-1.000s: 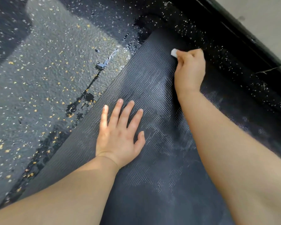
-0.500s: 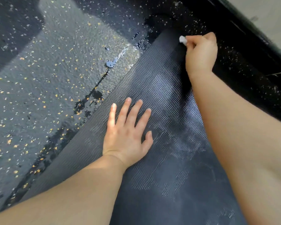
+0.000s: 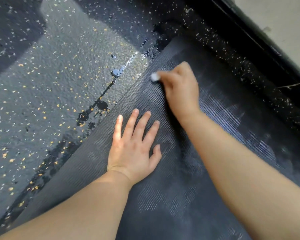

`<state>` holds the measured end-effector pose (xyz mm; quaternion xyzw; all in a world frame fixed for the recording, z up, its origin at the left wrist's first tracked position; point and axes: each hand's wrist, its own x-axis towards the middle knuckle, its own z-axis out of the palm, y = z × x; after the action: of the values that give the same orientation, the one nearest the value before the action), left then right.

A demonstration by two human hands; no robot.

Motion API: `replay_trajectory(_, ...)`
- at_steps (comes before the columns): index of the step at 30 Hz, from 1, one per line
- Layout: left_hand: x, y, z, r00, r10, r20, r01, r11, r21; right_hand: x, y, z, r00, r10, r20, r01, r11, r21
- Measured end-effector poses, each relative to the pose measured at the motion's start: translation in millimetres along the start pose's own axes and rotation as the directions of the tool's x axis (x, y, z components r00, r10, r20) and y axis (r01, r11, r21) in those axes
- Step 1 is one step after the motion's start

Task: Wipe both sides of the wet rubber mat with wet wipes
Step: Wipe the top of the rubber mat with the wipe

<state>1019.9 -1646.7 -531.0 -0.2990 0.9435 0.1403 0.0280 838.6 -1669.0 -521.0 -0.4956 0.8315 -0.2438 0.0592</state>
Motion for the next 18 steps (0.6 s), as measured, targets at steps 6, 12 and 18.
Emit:
replay_trajectory(6, -1, -1, 1, 1.0, 0.007, -0.002, -0.007, 1.0, 0.017, 88, 44, -1, 0.86, 0.45, -0.241, -0.458, 0.889, 0.027)
replay_trajectory(12, -1, 2, 0, 1.0, 0.007, -0.002, -0.007, 1.0, 0.016, 24, -2, 15, 0.969, 0.244, -0.047, -0.238, 0.966, 0.1)
replay_trajectory(18, -1, 1, -1, 1.0, 0.008, 0.01, -0.009, 0.999, 0.031, 32, 17, -2, 0.995, 0.098, 0.005, -0.098, 0.995, 0.013)
